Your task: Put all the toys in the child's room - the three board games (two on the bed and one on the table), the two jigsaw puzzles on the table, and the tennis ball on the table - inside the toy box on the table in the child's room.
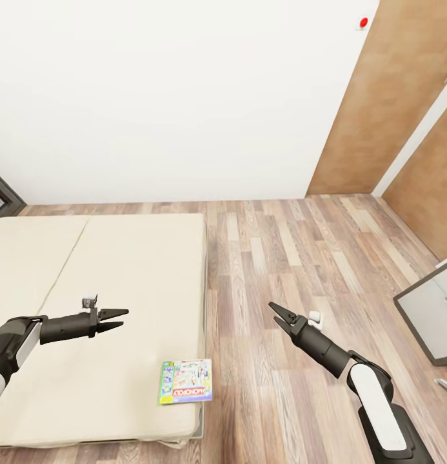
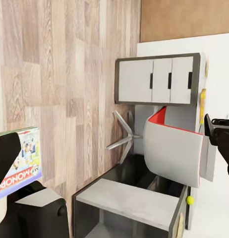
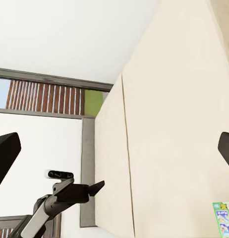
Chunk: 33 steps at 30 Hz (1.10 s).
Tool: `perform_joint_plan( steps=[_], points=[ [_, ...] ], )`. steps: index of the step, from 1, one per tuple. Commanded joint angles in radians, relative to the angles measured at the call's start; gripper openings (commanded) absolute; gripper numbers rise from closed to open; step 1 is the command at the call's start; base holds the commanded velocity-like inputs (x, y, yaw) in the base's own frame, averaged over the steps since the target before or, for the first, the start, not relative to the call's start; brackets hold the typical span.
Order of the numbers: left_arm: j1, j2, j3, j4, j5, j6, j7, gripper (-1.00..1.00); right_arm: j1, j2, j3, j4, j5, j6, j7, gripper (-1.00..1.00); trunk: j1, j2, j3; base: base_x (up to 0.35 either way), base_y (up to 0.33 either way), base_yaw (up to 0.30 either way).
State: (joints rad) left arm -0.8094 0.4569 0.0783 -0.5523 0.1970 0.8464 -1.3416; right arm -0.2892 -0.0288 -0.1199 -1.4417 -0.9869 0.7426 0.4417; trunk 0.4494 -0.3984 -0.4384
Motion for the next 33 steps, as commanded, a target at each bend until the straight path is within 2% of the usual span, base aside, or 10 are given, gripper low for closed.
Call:
perform_joint_plan(
  steps=[1, 18, 33],
  points=[
    [-0.001, 0.0, 0.0, 0.0, 0.002, 0.01, -0.002, 1.0, 0.0, 0.0, -0.002, 0.0, -0.002, 0.007, 0.002, 1.0, 0.001, -0.002, 0.0, 0.0, 0.0, 0.0],
    [-0.001, 0.0, 0.0, 0.0, 0.002, 0.01, -0.001, 1.0, -0.001, 0.003, -0.001, 0.0, -0.001, 0.006, 0.0, 1.0, 0.001, -0.002, 0.028, 0.0, 0.0, 0.002],
    [-0.001, -0.008, 0.0, 0.0, 0.001, 0.01, -0.001, 1.0, -0.001, 0.006, -0.001, 0.0, 0.0, 0.006, 0.001, 1.0, 0.001, -0.002, 0.053, 0.0, 0.0, 0.059]
  ],
)
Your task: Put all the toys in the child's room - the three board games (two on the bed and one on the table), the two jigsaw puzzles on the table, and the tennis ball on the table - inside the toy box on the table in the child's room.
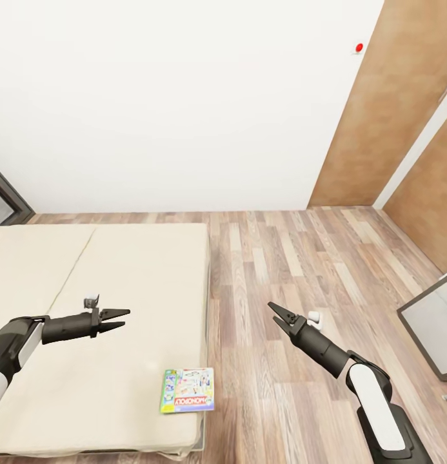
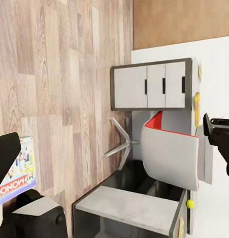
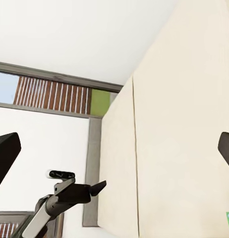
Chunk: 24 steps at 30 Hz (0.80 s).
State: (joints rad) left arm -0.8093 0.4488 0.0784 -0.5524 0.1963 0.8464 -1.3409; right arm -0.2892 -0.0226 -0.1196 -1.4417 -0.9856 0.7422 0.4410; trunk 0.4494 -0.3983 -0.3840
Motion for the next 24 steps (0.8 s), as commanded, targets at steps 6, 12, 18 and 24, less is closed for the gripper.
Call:
perform_joint_plan(
  steps=[6, 12, 18, 24],
  points=[
    [-0.001, -0.001, 0.0, 0.0, 0.002, 0.01, -0.001, 1.0, -0.001, 0.001, -0.002, 0.0, -0.001, 0.006, 0.0, 1.0, 0.001, -0.002, 0.008, 0.0, 0.0, 0.067],
    [-0.001, -0.002, 0.0, 0.0, 0.002, 0.01, 0.0, 1.0, -0.001, 0.002, -0.002, 0.0, -0.001, 0.006, -0.001, 1.0, 0.001, -0.002, 0.018, 0.0, 0.0, 0.067],
    [-0.001, -0.002, -0.001, 0.0, 0.002, 0.01, -0.001, 1.0, -0.001, 0.003, -0.002, 0.0, -0.001, 0.006, -0.001, 1.0, 0.001, -0.002, 0.028, 0.0, 0.0, 0.067],
    [-0.001, -0.002, 0.0, 0.0, 0.002, 0.01, -0.001, 1.0, -0.001, 0.003, -0.002, 0.0, -0.001, 0.006, 0.0, 1.0, 0.001, -0.002, 0.038, 0.0, 0.0, 0.068]
  ],
)
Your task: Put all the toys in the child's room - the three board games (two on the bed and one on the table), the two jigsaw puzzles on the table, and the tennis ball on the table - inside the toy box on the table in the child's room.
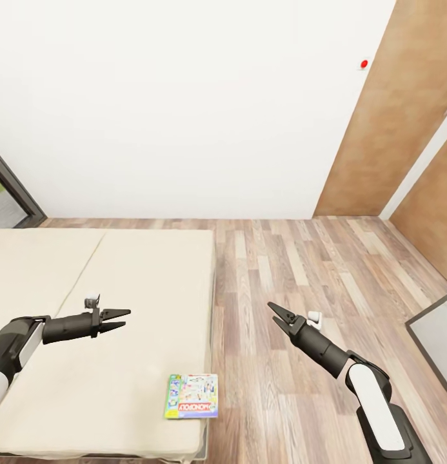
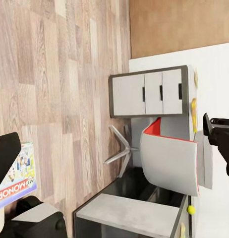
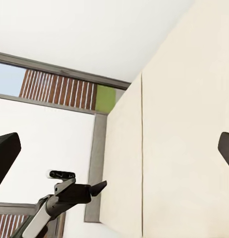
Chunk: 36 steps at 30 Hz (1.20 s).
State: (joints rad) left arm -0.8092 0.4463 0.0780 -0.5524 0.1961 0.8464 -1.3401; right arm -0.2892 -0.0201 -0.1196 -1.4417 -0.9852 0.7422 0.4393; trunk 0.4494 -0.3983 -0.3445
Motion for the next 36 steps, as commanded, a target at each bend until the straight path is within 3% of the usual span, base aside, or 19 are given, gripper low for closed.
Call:
perform_joint_plan(
  steps=[1, 18, 36],
  points=[
    [-0.001, 0.0, -0.001, 0.0, 0.002, 0.01, -0.002, 1.0, -0.001, 0.0, -0.002, 0.0, -0.002, 0.006, 0.002, 1.0, 0.001, -0.002, 0.0, 0.0, 0.0, 0.068],
    [-0.001, 0.0, 0.0, 0.0, 0.002, 0.01, -0.002, 1.0, -0.001, -0.001, -0.002, 0.0, -0.004, 0.006, 0.003, 1.0, 0.001, -0.002, 0.025, 0.0, 0.0, -0.071],
    [-0.001, 0.0, 0.0, 0.0, 0.002, 0.01, -0.001, 1.0, -0.001, 0.0, -0.002, 0.0, -0.003, 0.006, 0.001, 1.0, 0.001, -0.002, 0.028, 0.0, 0.0, -0.062]
  ],
)
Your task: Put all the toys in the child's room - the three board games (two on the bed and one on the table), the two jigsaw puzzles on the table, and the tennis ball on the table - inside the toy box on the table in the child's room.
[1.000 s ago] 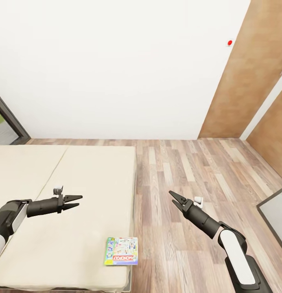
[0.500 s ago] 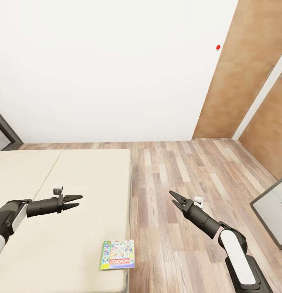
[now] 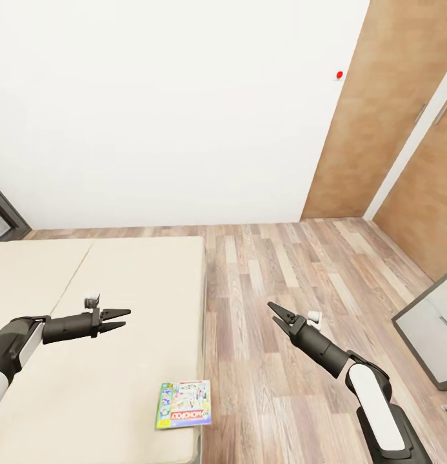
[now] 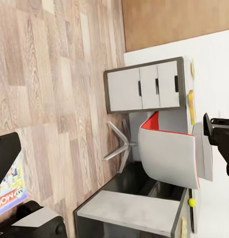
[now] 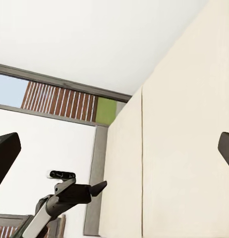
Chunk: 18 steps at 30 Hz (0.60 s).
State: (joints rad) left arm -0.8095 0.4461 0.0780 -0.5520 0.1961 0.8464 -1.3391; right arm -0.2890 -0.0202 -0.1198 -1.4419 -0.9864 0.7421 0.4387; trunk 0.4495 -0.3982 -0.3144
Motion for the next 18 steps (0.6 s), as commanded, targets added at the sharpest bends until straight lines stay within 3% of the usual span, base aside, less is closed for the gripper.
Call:
perform_joint_plan(
  steps=[1, 7, 18],
  points=[
    [0.0, 0.0, 0.0, 0.0, 0.003, 0.01, -0.002, 1.0, -0.001, 0.0, -0.001, 0.0, -0.002, 0.006, 0.002, 1.0, 0.001, -0.002, -0.002, 0.0, 0.0, -0.184],
    [0.0, 0.0, -0.001, 0.0, 0.002, 0.01, -0.002, 1.0, -0.001, 0.001, -0.001, 0.0, -0.001, 0.006, 0.002, 1.0, 0.001, -0.002, -0.001, 0.0, 0.0, -0.112],
    [0.0, 0.0, -0.001, 0.0, 0.002, 0.01, -0.002, 1.0, -0.001, 0.001, -0.001, 0.001, 0.0, 0.005, 0.001, 1.0, 0.001, -0.002, 0.012, 0.0, 0.0, -0.014]
  ],
)
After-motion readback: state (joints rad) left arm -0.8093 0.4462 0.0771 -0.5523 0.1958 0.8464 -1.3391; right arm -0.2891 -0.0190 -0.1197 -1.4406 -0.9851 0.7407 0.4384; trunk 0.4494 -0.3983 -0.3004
